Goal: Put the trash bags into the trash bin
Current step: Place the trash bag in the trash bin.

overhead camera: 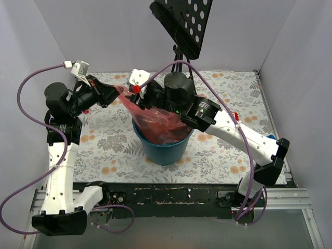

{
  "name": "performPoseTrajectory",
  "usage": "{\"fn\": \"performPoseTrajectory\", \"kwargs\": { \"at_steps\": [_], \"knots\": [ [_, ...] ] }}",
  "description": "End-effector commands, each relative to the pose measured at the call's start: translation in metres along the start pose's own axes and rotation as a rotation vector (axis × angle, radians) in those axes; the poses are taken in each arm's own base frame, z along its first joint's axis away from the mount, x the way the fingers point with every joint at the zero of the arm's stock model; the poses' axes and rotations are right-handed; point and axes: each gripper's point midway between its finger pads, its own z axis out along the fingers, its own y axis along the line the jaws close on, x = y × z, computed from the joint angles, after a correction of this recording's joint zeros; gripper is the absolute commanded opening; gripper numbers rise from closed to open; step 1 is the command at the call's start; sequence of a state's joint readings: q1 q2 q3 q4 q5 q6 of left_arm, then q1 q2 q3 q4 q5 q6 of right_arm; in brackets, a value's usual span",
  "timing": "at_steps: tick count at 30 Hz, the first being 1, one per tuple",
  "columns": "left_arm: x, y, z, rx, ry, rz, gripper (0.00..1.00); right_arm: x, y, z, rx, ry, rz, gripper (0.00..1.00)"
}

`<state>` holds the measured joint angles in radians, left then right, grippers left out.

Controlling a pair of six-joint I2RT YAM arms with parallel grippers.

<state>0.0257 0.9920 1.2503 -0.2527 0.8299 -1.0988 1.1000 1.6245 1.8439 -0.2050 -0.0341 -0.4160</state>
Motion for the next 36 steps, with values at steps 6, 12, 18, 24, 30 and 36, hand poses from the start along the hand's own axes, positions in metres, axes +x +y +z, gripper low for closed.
{"fn": "performPoseTrajectory", "kwargs": {
  "at_steps": [6,12,18,24,30,36],
  "knots": [
    [-0.013,-0.011,-0.009,-0.016,-0.041,0.056,0.0,-0.052,-0.018,-0.007,0.056,-0.14,-0.019,0.48],
    [-0.014,-0.012,-0.012,-0.031,-0.046,0.072,0.0,-0.049,-0.016,0.001,0.059,-0.139,-0.023,0.48],
    [-0.017,-0.013,-0.013,-0.034,-0.051,0.085,0.0,-0.049,-0.007,0.005,0.031,-0.136,0.001,0.52],
    [-0.017,-0.015,-0.014,-0.031,-0.054,0.086,0.0,-0.036,-0.014,0.014,0.111,-0.082,0.009,0.64],
    [-0.019,-0.016,-0.016,-0.037,-0.06,0.099,0.0,-0.028,-0.034,0.02,0.228,-0.048,0.031,0.61],
    [-0.018,-0.016,-0.016,-0.04,-0.057,0.108,0.0,-0.02,-0.05,0.016,0.308,-0.016,0.049,0.55]
  ]
}}
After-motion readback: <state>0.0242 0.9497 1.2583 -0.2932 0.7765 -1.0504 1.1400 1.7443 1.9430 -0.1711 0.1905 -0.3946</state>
